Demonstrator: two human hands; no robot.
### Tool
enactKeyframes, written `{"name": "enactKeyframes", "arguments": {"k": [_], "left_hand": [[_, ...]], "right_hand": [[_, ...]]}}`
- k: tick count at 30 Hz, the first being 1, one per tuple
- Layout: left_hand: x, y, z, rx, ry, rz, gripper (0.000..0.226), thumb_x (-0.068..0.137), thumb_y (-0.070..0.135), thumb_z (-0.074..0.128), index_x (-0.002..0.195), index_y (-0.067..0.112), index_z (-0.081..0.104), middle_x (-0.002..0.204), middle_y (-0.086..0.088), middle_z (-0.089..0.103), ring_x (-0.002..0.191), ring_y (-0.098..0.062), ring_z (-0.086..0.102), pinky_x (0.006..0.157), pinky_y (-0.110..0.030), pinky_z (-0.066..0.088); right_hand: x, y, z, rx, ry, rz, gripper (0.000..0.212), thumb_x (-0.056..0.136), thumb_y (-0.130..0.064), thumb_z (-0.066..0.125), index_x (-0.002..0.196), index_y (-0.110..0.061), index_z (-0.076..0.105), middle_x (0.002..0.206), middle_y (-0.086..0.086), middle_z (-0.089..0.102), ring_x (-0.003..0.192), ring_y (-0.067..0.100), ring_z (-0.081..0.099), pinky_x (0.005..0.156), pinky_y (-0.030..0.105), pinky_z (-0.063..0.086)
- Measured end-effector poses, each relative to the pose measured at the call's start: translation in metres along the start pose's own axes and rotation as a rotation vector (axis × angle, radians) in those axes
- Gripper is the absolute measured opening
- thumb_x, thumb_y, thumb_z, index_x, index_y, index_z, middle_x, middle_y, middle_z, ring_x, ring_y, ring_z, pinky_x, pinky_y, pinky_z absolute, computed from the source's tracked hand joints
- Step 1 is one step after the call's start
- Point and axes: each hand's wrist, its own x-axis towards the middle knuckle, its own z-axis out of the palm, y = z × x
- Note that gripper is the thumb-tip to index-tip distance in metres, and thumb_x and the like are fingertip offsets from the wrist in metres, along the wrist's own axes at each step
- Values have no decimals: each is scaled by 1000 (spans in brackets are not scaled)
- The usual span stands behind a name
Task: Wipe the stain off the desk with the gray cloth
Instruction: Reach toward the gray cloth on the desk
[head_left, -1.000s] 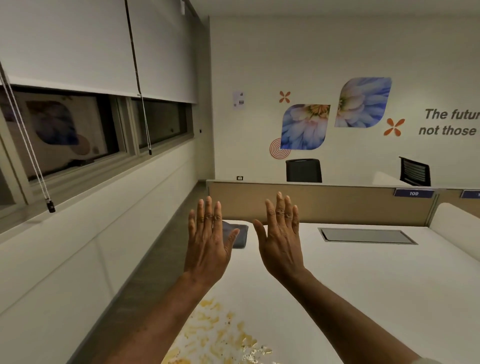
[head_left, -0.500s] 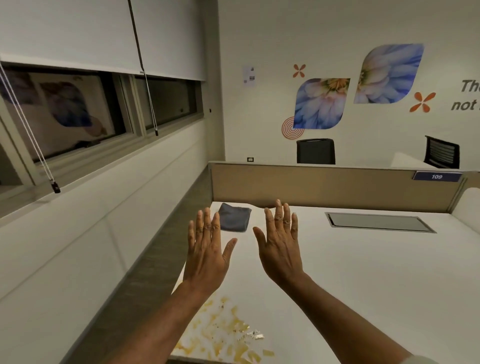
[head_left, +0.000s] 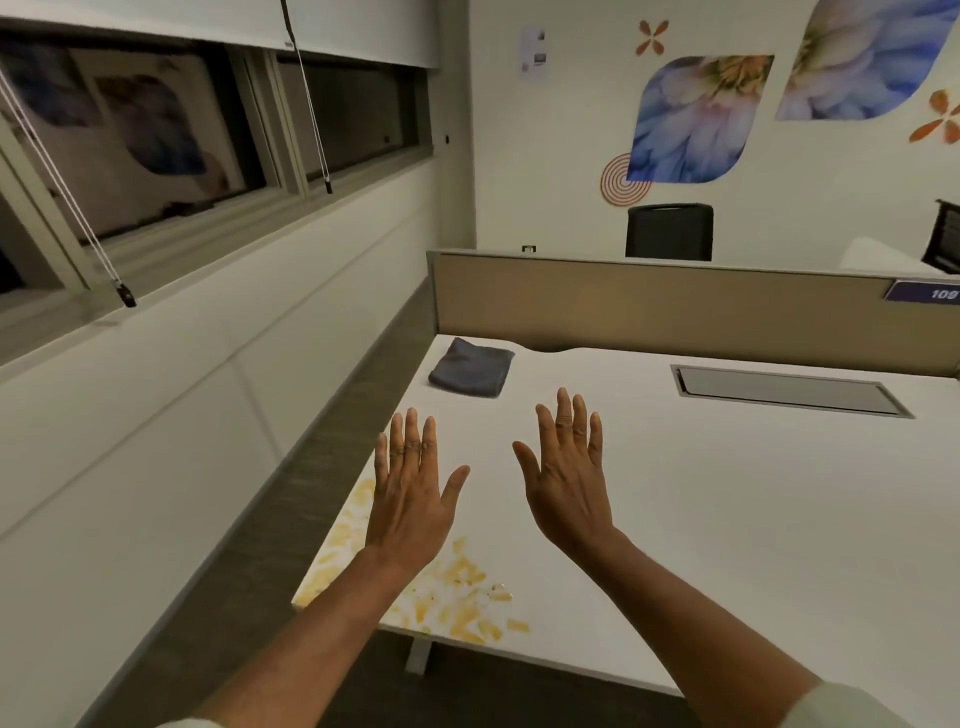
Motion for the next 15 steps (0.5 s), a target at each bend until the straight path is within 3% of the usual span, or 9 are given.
{"name": "enactKeyframes", "arguments": {"k": [4, 11, 15], "left_hand": [[-2, -18, 10, -21, -34, -11, 88, 96, 69, -1, 165, 15, 2, 170, -9, -14, 158, -26, -17, 129, -46, -12], [1, -67, 35, -76, -96, 32, 90, 97, 71, -2, 165, 13, 3, 171, -10, -13, 158, -27, -18, 129, -47, -11], [11, -94, 48, -94, -119, 71, 87, 96, 72, -6, 163, 16, -3, 171, -11, -13, 159, -29, -17, 130, -49, -7]], "right_hand": [[-5, -3, 20, 1, -39, 16, 74, 102, -61, 4, 162, -19, 10, 168, 6, -15, 154, 21, -23, 126, 47, -10], [-7, -22, 59, -6, -50, 99, 70, 104, -58, 11, 161, -18, 13, 169, 6, -14, 154, 21, -22, 126, 47, -9], [-4, -41, 78, 2, -48, 151, 72, 103, -60, 6, 161, -18, 12, 169, 6, -13, 154, 20, -22, 126, 46, -10]]}}
